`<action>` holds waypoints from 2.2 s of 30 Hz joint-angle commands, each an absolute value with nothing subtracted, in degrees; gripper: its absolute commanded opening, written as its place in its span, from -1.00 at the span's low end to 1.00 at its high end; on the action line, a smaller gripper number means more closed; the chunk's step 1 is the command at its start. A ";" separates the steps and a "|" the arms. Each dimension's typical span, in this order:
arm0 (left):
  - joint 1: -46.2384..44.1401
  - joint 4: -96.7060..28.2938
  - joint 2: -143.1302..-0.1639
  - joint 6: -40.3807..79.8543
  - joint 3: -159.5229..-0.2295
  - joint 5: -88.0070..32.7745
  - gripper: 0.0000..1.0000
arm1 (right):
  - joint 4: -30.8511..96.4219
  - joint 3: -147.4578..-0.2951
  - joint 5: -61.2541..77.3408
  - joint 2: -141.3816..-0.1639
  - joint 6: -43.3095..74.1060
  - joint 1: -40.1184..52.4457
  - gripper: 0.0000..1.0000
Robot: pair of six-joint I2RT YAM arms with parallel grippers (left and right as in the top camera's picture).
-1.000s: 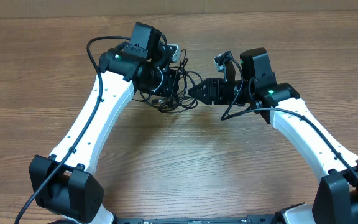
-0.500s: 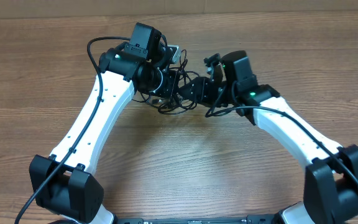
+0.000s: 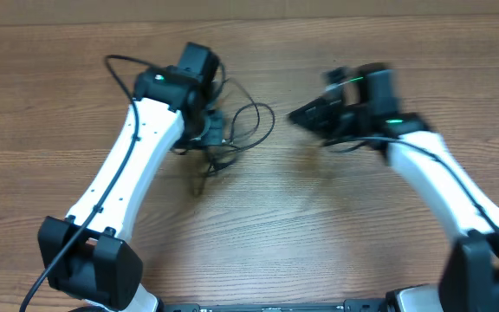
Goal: Untangle cables
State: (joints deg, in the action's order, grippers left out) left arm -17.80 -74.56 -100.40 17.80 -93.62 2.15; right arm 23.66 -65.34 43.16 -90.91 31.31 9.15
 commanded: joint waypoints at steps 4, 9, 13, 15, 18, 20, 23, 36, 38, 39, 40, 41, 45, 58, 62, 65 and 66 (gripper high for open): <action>-8.10 -75.24 -98.76 23.90 -93.93 16.86 -0.92 | 23.83 -66.13 53.21 -81.71 24.99 -6.96 -0.92; -2.68 -73.36 -98.76 17.39 -93.91 0.19 -0.92 | 25.61 -66.06 60.82 -80.58 24.99 -14.98 -0.92; -3.38 -69.71 -98.78 2.98 -93.91 -20.03 -0.91 | 29.78 -65.52 59.24 -80.64 23.64 -11.84 -0.67; -4.49 -68.34 -98.78 1.15 -93.91 -23.94 -0.92 | 30.17 -64.86 59.22 -80.71 23.73 -9.02 -0.55; -6.85 -66.63 -98.76 0.56 -93.91 -25.54 -0.92 | 30.11 -64.05 59.07 -80.93 23.70 -3.79 -0.44; -8.56 -65.93 -98.76 0.19 -93.91 -25.61 -0.92 | 30.11 -64.05 59.02 -81.47 23.75 -0.12 -0.47; -11.03 -65.71 -98.76 -1.43 -93.91 -25.58 -0.91 | 30.00 -64.05 59.02 -83.15 25.12 5.10 -0.45; -15.40 -65.45 -98.76 -2.22 -93.91 -25.58 -0.91 | 17.26 -64.05 59.29 -99.79 42.24 16.32 -0.39; -15.42 -65.25 -98.76 -2.15 -93.91 -25.67 -0.91 | 17.19 -64.05 60.16 -101.54 42.26 16.64 -0.40; -15.42 -65.19 -98.76 -2.17 -93.91 -26.30 -0.92 | 17.12 -64.05 60.53 -102.28 42.57 16.88 -0.43; -15.42 -65.04 -98.76 -2.20 -93.91 -27.29 -0.92 | 17.12 -64.05 60.49 -103.04 43.38 17.26 -0.44; -15.42 -64.82 -98.76 -2.22 -93.91 -28.25 -0.91 | 16.84 -64.05 60.53 -103.63 43.57 17.54 -0.45; -15.44 -63.79 -98.76 -2.20 -93.91 -30.11 -0.91 | 13.69 -64.05 60.49 -104.57 45.39 18.55 -0.47; -15.46 -62.94 -98.78 -2.22 -93.91 -34.39 -0.92 | 7.60 -64.05 57.12 -104.62 50.15 20.36 -0.49; -15.46 -63.02 -98.78 -2.20 -93.91 -34.89 -0.92 | 7.46 -64.05 53.93 -104.64 50.13 21.58 -0.46; -15.46 -63.13 -98.78 -2.22 -93.91 -35.90 -0.92 | 6.59 -64.05 52.53 -104.64 49.19 21.93 -0.61; -15.46 -63.16 -98.78 -2.20 -93.91 -36.07 -0.91 | 5.69 -64.05 52.56 -104.64 48.27 22.09 -0.71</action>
State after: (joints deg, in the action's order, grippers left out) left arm -15.03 -63.22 -100.38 -0.67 -93.58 -33.23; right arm 6.66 -64.12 54.41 -104.53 49.67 21.80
